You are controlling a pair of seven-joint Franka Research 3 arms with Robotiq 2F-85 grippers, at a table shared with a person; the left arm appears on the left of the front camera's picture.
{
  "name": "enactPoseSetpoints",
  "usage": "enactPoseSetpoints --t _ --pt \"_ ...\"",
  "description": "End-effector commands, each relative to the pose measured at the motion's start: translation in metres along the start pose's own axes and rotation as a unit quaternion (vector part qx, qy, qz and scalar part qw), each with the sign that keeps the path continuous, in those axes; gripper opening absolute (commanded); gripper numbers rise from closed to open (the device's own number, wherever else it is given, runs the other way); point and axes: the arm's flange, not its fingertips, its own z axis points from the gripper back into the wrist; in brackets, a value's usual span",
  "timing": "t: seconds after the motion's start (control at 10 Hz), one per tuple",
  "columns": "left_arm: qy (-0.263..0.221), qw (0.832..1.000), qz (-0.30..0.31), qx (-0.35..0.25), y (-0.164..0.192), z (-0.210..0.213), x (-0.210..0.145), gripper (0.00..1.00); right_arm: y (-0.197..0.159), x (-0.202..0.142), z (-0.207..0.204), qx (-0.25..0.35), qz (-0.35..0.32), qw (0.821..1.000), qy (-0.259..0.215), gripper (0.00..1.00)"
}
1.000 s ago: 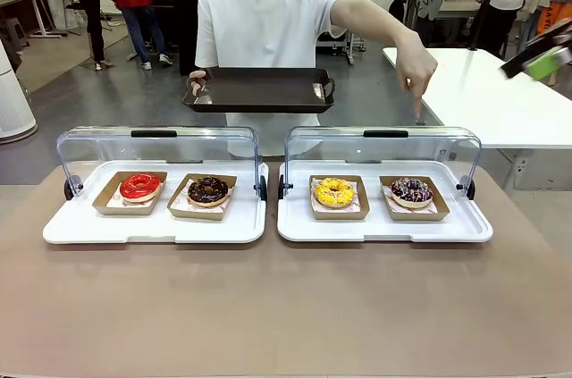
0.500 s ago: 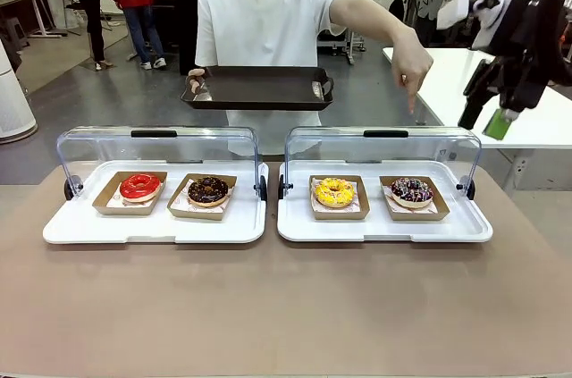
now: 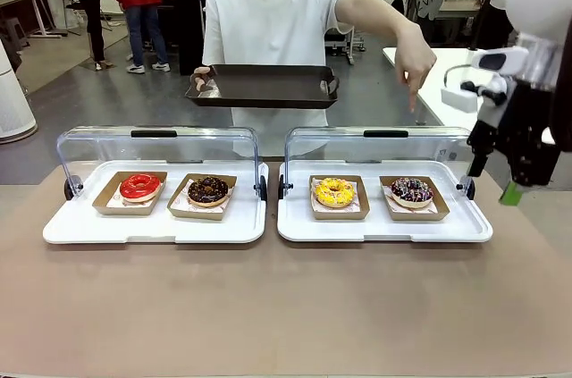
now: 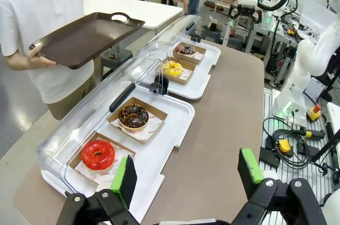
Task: Provide the desired donut to the person.
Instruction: Pick up and lift the Paper togo box containing the Donut pointed at by the person.
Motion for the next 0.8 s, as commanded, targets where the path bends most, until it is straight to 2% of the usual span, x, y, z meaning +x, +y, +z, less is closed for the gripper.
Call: enactPoseSetpoints --t 0.0,0.2,0.4,0.5,0.7 --pt "-0.003 1.0 -0.001 -0.001 0.0 0.001 0.0 1.0 0.003 -0.019 -0.033 -0.028 0.023 0.999 -0.003 1.0" --pt "-0.003 1.0 -0.001 -0.001 0.0 0.001 0.0 1.0 0.003 -0.021 -0.055 -0.063 0.053 0.997 0.002 1.0" --pt "-0.003 1.0 -0.001 -0.001 0.0 0.001 0.0 1.0 0.001 -0.019 -0.055 -0.089 0.051 0.994 -0.024 1.0" --pt "-0.003 1.0 -0.001 -0.001 0.0 0.001 0.0 1.0 -0.001 -0.022 -0.053 -0.056 0.038 0.998 -0.001 1.0" --pt "-0.003 1.0 -0.001 -0.001 0.0 0.001 0.0 1.0 -0.001 -0.022 -0.053 -0.056 0.038 0.998 -0.001 1.0"
